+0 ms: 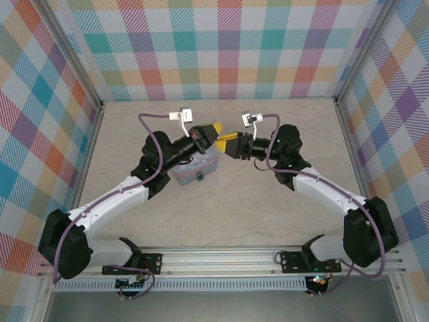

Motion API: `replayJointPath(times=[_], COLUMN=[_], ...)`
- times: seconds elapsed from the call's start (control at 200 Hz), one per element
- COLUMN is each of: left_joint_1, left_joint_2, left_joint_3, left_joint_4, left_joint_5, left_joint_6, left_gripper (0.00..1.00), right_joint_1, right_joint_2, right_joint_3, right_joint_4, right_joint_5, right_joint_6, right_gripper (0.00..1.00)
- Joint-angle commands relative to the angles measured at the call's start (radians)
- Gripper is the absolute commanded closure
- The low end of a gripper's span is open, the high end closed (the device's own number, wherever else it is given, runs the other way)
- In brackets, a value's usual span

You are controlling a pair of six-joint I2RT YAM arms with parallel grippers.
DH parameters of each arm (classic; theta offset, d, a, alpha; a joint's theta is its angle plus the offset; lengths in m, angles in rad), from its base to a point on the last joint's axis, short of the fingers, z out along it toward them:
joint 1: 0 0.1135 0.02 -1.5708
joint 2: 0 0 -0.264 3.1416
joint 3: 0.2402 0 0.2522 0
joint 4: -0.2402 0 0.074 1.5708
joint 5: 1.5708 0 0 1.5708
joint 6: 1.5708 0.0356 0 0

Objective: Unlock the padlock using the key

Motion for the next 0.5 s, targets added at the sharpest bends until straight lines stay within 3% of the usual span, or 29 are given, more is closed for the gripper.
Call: replayJointPath(times=[0.0,0.495], left_joint_1=[-0.015,-0.017], left_joint_2=[0.002,-0.005], left_joint_3=[0.028,0.024], left_joint_4=[0.057,0.059], left_joint_5=[0.019,0.024], left_joint_6=[-0.006,-0.008], left_gripper=[1.0,1.0], right_joint_1=[0.008,0.007], right_joint_2=[0.005,0.026], right_joint_3=[0.041,0.063], right_joint_4=[0.036,0.03], right_joint_5=[-0.003,-0.002], right_joint_6=[-0.002,0.015], right_gripper=[0.6,0.86])
